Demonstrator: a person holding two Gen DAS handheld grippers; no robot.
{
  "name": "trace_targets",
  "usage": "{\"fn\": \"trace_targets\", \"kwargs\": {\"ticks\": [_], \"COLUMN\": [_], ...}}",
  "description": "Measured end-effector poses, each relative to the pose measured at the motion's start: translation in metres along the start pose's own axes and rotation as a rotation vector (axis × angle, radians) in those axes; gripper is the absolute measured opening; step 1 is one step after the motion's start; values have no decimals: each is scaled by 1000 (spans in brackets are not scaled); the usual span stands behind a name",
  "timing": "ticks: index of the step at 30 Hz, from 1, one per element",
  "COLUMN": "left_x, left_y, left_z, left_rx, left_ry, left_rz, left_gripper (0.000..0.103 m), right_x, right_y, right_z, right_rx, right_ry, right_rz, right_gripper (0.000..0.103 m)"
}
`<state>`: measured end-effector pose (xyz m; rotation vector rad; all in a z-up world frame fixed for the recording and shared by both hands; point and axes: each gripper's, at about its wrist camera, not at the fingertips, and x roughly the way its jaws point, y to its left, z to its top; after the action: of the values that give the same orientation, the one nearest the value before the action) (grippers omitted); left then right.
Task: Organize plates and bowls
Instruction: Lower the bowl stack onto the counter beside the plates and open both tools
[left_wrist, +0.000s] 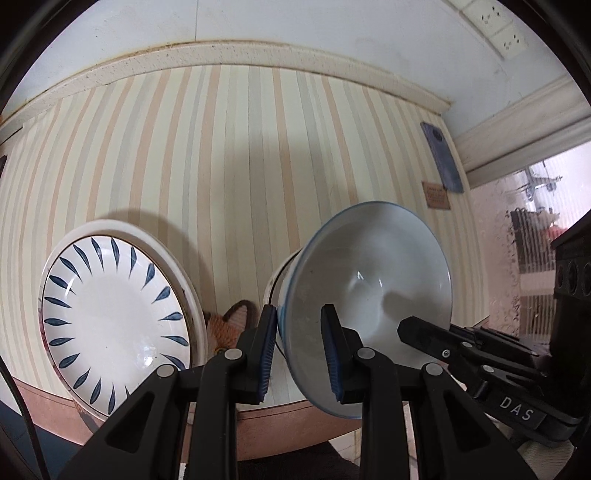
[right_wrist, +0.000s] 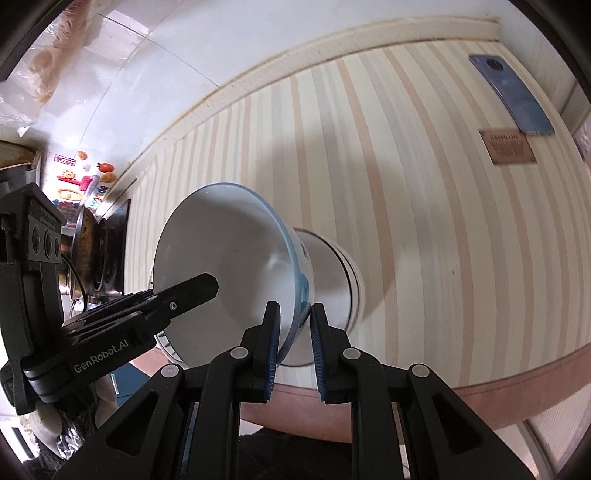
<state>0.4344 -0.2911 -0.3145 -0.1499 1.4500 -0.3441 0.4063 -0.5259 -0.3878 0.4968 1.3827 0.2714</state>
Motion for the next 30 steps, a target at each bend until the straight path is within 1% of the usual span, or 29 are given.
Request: {"fn": "trace_targets", "kwargs": {"ticks": [3,5,13,24,26,30], "left_x": [6,11,28,34,34,35], "left_y": [-3,-4,-12,-23,-22,-18], "left_z": [-2,-2,0,0,-1,-3], "left_rx": [10,17,36,68,71,64], "left_ry": [15,25,61,66,63,66], "left_rz": [13,22,57,105,128,124], "left_gripper": [22,22,22,22,23,23], "right_x": [4,7,16,21,21,18], "right_y": [-3,1,-6,-6,-6,-4], "right_z": [-6,-2,-3,9,9,8], "right_rx": [3,2,13,3,8,12], "right_ry": [7,7,29,55,56,55], "right_rz": [-14,-25,-47,-64,-66,-51], "right_gripper": [18,18,18,18,19,19]}}
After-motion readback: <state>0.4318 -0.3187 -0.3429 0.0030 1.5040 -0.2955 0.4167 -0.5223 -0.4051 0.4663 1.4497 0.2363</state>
